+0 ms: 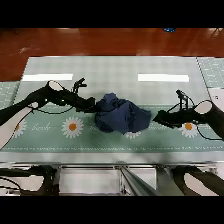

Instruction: Fold the shirts.

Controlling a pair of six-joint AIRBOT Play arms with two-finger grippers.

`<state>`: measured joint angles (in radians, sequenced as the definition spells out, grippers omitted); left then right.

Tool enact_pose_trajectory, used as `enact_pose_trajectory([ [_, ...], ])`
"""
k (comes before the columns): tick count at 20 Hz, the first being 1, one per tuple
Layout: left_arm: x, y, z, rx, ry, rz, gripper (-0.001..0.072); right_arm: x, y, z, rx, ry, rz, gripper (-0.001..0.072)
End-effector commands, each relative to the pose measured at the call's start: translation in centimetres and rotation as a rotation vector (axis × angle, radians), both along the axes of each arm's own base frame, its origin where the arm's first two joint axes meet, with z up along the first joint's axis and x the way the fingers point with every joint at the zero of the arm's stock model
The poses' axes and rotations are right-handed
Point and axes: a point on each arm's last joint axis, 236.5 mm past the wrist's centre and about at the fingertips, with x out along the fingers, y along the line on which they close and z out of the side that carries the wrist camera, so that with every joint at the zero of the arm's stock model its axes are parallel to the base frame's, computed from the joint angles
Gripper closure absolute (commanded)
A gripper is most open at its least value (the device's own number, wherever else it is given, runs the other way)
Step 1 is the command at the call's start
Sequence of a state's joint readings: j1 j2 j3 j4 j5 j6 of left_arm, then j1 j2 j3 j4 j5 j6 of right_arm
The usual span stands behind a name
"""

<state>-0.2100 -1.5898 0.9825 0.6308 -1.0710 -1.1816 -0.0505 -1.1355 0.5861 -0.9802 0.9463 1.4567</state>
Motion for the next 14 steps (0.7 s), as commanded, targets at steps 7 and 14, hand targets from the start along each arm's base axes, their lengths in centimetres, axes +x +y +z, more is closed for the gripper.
enact_pose_trajectory([
  [7,1.1,1.0,0.7,-0.012,-0.005,0.024,0.0694,4.7,7.7,-1.1,0.234,-0.017,0.062,0.0557],
  [14,9.6,6.5,14.2,-0.090,-0.265,0.150,0.0695,15.8,6.6,17.8,0.111,-0.423,0.240,0.0688],
])
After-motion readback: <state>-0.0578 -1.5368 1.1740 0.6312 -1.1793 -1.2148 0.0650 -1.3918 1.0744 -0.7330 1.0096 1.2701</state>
